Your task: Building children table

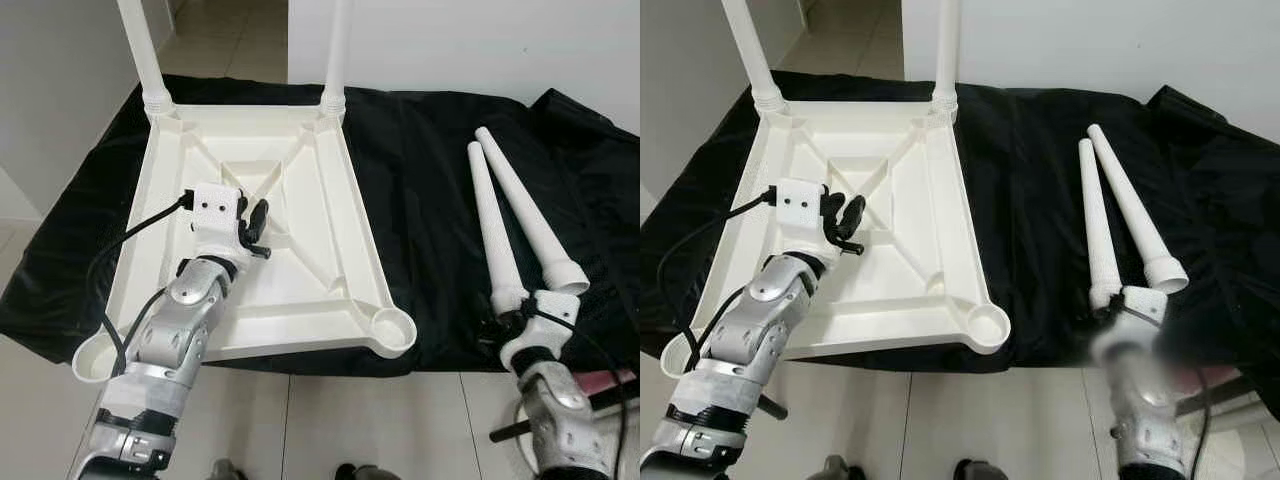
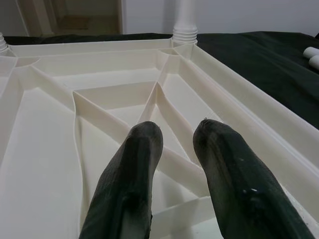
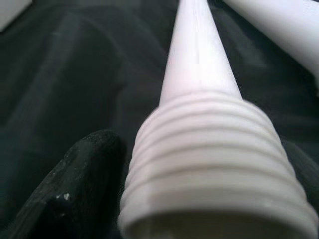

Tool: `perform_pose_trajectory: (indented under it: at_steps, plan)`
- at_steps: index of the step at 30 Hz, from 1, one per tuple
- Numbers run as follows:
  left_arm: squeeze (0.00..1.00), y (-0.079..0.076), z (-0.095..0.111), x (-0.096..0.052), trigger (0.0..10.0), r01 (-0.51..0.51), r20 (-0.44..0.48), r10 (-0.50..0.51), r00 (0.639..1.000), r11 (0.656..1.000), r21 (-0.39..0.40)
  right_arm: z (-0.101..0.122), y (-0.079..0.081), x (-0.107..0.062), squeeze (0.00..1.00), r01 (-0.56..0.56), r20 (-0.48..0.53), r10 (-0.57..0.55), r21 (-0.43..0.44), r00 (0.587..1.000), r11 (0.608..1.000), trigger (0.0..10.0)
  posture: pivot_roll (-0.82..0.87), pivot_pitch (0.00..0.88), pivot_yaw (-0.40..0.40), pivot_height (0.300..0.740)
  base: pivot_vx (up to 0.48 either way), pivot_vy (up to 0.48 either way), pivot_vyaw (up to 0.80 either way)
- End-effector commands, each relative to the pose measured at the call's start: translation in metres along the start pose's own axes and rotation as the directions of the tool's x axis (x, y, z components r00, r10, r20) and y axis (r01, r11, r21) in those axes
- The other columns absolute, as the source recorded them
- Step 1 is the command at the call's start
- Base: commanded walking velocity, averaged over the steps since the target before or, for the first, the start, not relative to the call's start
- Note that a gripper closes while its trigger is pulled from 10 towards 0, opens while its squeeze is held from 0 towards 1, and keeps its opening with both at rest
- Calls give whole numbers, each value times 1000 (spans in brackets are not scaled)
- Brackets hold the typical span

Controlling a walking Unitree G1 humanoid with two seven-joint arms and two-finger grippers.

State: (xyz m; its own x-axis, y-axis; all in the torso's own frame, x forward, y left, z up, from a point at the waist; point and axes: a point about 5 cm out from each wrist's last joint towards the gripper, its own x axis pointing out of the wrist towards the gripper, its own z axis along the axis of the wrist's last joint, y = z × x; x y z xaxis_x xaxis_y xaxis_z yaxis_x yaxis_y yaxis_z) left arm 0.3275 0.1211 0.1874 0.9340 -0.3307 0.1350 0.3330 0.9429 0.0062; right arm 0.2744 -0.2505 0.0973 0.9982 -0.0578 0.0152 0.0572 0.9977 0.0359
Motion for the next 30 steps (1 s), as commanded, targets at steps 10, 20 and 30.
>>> perform_pose_trajectory:
  at_steps: [10,20,30]
  plan:
    - [0,-7,-2,3,10000,133,-13,-133,991,991,3,-16,23,15,0,-76,-17,76,-26,997,997,275,-9,107,-14,740,0,0,0]
    - [0,-7,-2,2,10000,129,-15,-129,992,992,8,-23,38,13,0,-103,14,103,-32,995,994,0,-5,105,-18,740,0,0,0]
    - [0,-8,-5,2,10000,148,-32,-147,989,989,18,-12,42,17,0,5,105,2,-65,994,998,10000,-7,111,-21,740,0,0,0]
